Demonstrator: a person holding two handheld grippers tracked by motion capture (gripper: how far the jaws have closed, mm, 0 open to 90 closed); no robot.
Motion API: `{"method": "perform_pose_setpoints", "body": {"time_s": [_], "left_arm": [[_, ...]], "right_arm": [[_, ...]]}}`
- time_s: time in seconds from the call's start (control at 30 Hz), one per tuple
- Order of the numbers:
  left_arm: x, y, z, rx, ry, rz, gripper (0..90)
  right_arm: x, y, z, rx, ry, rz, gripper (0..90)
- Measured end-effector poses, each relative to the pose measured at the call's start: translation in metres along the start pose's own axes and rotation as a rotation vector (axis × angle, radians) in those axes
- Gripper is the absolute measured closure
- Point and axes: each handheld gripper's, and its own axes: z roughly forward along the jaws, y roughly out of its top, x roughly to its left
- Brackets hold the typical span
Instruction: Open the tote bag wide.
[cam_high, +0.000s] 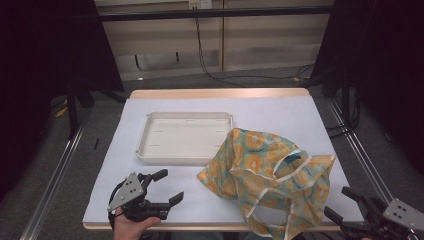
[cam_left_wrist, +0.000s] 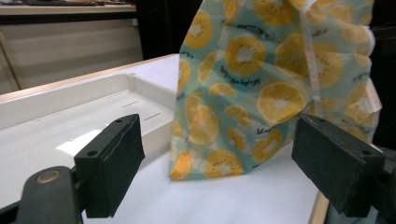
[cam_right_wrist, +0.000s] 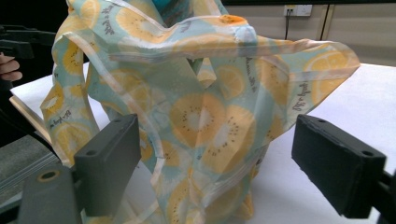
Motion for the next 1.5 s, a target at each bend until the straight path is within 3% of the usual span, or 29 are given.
{"method": "perform_pose_setpoints", "body": {"time_s": [0.13,0.3,0.63,0.73,0.8,0.87,0.93,1.0,1.03,1.07,1.17,1.2,1.33,1.5], "left_arm": [[-0.001,0.0,0.0,0.007,-0.013,0.013,20.7],[-0.005,0.0,0.002,0.011,-0.031,0.005,22.5],[-0.015,-0.001,0.007,0.039,-0.088,0.034,33.4],[-0.017,0.0,0.008,0.039,-0.098,0.034,38.2],[-0.018,0.001,0.007,0.027,-0.125,0.031,42.1],[-0.021,0.001,0.009,0.035,-0.118,0.051,46.4],[-0.021,0.002,0.01,0.035,-0.133,0.04,49.9],[-0.027,0.008,0.018,0.043,-0.14,0.085,54.5],[-0.027,0.008,0.018,0.043,-0.14,0.085,54.8],[-0.033,0.016,0.025,0.021,-0.185,0.089,55.5],[-0.04,0.022,0.031,0.018,-0.212,0.118,56.1],[-0.047,0.025,0.038,0.03,-0.238,0.128,57.0],[-0.051,0.023,0.051,0.054,-0.272,0.124,58.1],[-0.054,0.031,0.067,0.046,-0.31,0.123,60.8]], "right_arm": [[0.0,0.0,0.0,-0.002,0.006,-0.003,17.4],[-0.001,0.001,0.0,-0.011,0.03,-0.003,25.8],[0.002,0.007,0.005,-0.007,0.075,-0.023,42.2],[0.006,0.01,0.009,-0.003,0.107,-0.055,48.0],[0.008,0.012,0.01,0.0,0.119,-0.059,51.0],[0.01,0.016,0.012,0.001,0.133,-0.073,53.9],[0.013,0.022,0.014,-0.005,0.149,-0.073,55.8],[0.015,0.028,0.02,0.007,0.172,-0.099,56.4],[0.015,0.028,0.02,0.007,0.172,-0.099,56.4],[0.019,0.033,0.025,0.011,0.202,-0.103,54.6],[0.022,0.039,0.033,0.024,0.226,-0.126,52.2],[0.023,0.042,0.035,0.024,0.233,-0.126,51.4],[0.025,0.055,0.04,-0.002,0.246,-0.137,48.8],[0.029,0.074,0.047,-0.02,0.265,-0.172,46.6]]}}
